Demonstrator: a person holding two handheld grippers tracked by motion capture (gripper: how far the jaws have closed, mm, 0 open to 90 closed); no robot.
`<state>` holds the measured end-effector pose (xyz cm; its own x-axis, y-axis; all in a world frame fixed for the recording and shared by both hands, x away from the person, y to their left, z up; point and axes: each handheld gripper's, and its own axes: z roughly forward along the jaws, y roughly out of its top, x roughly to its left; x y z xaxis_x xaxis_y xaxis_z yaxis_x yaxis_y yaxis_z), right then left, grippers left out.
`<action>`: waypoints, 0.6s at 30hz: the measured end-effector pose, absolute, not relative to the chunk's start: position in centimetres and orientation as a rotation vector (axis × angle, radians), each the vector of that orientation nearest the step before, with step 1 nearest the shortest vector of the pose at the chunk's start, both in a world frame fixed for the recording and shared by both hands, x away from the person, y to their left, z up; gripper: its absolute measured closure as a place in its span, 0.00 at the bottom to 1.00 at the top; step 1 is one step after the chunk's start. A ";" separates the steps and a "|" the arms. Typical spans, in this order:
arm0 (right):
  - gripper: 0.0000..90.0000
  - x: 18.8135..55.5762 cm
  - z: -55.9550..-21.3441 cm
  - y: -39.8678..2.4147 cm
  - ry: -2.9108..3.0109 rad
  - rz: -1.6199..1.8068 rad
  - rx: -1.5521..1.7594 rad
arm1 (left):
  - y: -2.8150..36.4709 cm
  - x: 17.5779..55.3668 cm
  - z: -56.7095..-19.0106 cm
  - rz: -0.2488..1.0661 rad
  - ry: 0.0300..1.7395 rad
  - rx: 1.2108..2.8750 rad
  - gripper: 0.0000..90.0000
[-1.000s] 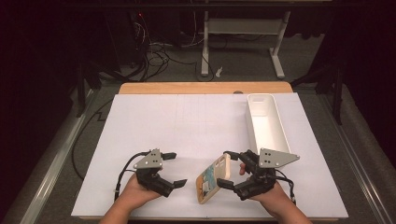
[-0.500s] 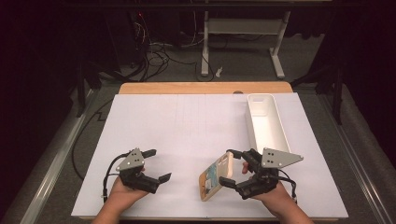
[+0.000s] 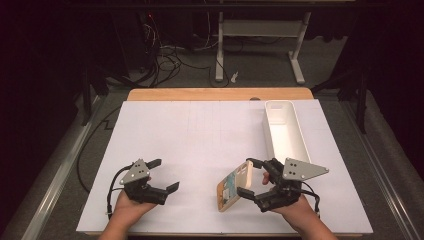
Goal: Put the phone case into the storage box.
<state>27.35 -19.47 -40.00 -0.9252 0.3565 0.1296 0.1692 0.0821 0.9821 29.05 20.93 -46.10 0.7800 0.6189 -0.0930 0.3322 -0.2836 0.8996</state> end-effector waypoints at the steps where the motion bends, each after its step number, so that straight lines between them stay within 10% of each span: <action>1: 0.14 27.3 -40.0 -19.5 2.198 1.959 0.542 | 20.9 29.1 -46.1 0.333 0.722 1.894 0.00; 18: 0.14 27.6 -39.8 -20.6 2.159 1.864 0.615 | 20.6 29.1 -46.6 0.341 0.734 1.857 0.00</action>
<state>27.62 -20.64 -39.84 -0.8875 0.4495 0.1016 0.1661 0.1065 0.9803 29.10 20.63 -46.55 0.7704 0.6290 -0.1036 0.3268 -0.2501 0.9114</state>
